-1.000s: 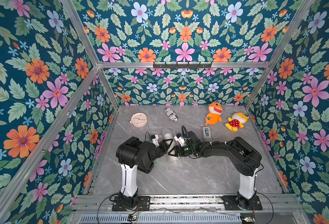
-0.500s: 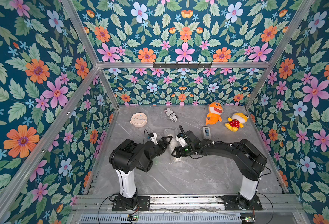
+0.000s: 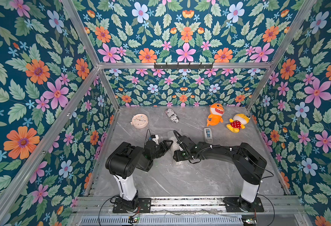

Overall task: Wrap vases in bubble wrap
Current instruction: Wrap the vase in bubble wrap.

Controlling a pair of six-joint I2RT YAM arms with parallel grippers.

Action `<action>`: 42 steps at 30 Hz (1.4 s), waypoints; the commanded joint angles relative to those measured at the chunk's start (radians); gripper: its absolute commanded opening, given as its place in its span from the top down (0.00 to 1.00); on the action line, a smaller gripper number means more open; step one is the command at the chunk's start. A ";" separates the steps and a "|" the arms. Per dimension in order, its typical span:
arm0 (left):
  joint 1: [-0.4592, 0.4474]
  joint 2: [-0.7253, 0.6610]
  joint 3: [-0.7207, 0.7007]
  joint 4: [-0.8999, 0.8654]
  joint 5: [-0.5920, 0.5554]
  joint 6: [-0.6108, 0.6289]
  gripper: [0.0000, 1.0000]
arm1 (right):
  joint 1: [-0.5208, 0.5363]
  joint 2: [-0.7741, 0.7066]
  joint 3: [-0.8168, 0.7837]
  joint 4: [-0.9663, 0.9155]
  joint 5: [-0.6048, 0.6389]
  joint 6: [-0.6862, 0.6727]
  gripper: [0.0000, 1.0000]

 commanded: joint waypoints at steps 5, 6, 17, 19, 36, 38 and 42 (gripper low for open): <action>-0.007 0.051 -0.022 0.188 0.054 -0.037 0.05 | -0.063 -0.021 -0.119 0.311 -0.212 0.019 0.41; -0.005 0.055 -0.032 0.249 0.063 -0.048 0.00 | -0.084 -0.031 -0.143 0.341 -0.242 0.017 0.41; -0.001 0.061 -0.046 0.501 0.071 -0.129 0.00 | -0.217 -0.097 -0.232 0.576 -0.570 0.027 0.43; -0.002 0.065 -0.027 0.497 0.079 -0.125 0.00 | -0.215 -0.094 -0.225 0.599 -0.595 0.043 0.43; -0.020 0.162 0.093 0.524 0.092 -0.174 0.21 | -0.171 -0.093 -0.126 0.407 -0.545 -0.026 0.43; -0.019 0.170 0.099 0.527 0.091 -0.181 0.25 | -0.168 -0.094 -0.116 0.381 -0.530 -0.032 0.43; -0.020 0.182 0.108 0.525 0.088 -0.194 0.35 | -0.152 -0.104 -0.073 0.245 -0.409 -0.068 0.43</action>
